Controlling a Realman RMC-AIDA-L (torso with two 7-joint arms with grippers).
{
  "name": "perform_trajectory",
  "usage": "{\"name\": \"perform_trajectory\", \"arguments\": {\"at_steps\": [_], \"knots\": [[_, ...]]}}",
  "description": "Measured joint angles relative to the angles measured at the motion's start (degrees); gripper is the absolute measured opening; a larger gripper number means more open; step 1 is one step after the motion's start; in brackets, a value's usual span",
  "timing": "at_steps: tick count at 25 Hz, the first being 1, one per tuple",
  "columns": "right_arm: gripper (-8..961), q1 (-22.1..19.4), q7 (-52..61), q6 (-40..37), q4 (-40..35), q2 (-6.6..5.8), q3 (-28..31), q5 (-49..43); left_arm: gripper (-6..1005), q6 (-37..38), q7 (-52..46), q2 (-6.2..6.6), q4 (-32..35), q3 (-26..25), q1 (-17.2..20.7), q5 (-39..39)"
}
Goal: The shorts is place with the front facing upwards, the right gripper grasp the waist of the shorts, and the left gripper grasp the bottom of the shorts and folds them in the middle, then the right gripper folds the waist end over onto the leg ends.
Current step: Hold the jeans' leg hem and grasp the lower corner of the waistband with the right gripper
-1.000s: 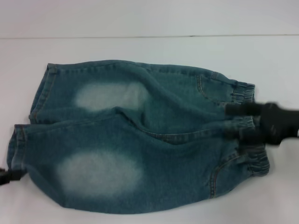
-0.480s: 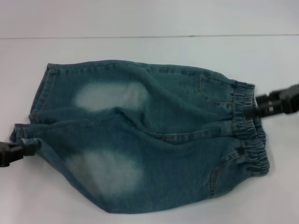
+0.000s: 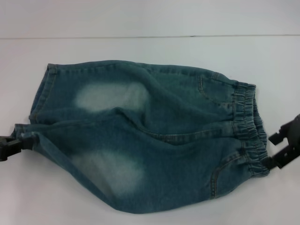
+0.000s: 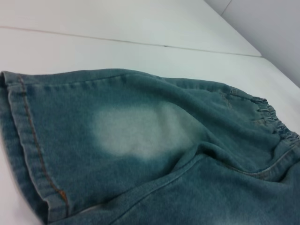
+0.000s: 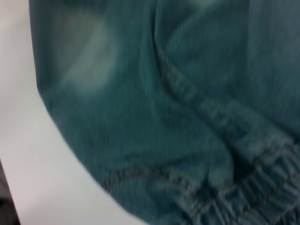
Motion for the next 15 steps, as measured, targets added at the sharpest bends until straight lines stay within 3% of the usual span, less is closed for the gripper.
{"name": "perform_trajectory", "arguments": {"at_steps": [15], "knots": [[941, -0.07, -0.09, 1.38, 2.07, 1.49, -7.66, -2.39, -2, -0.36, 0.05, 0.15, -0.55, 0.04, -0.17, -0.24]]}}
